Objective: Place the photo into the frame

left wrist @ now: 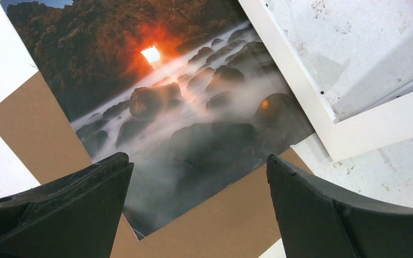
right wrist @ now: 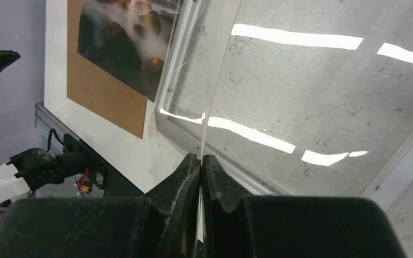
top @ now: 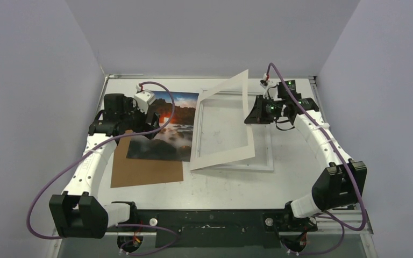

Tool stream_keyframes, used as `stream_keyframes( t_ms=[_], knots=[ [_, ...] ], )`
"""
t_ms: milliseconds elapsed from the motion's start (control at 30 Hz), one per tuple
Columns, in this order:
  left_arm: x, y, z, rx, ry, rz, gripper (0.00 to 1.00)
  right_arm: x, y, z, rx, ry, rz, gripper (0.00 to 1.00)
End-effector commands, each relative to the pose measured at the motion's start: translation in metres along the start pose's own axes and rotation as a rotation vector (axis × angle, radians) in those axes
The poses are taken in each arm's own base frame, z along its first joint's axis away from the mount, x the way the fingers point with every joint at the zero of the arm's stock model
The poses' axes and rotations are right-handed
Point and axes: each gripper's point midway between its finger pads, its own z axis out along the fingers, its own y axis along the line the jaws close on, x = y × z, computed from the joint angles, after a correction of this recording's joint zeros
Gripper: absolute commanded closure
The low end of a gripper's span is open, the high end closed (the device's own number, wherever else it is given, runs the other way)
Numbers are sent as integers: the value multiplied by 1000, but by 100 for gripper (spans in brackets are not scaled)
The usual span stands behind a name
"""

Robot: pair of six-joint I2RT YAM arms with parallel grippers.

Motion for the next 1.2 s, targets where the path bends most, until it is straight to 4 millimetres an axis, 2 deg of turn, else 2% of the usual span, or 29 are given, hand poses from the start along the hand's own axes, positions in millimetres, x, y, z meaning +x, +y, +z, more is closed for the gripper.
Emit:
stream_keyframes(
  t_ms=[0, 267, 333, 600, 833, 1167],
  knots=[
    [-11, -2, -8, 3, -30, 32, 3, 0, -22, -6, 83, -11, -20, 95],
    [-13, -10, -8, 37, -31, 47, 4, 23, -70, 3, 190, 17, 27, 95],
    [-12, -10, -7, 39, -26, 48, 4, 28, -76, 6, 183, 27, 47, 95],
    [-7, -10, -7, 37, -7, 62, 3, 21, -87, 10, 203, -2, 71, 95],
    [-2, -11, -6, 42, 8, 63, 4, 23, -95, 14, 222, -16, 71, 95],
    [-2, -9, -5, 42, 21, 64, 4, 31, -105, -1, 263, -43, 77, 95]
  ],
)
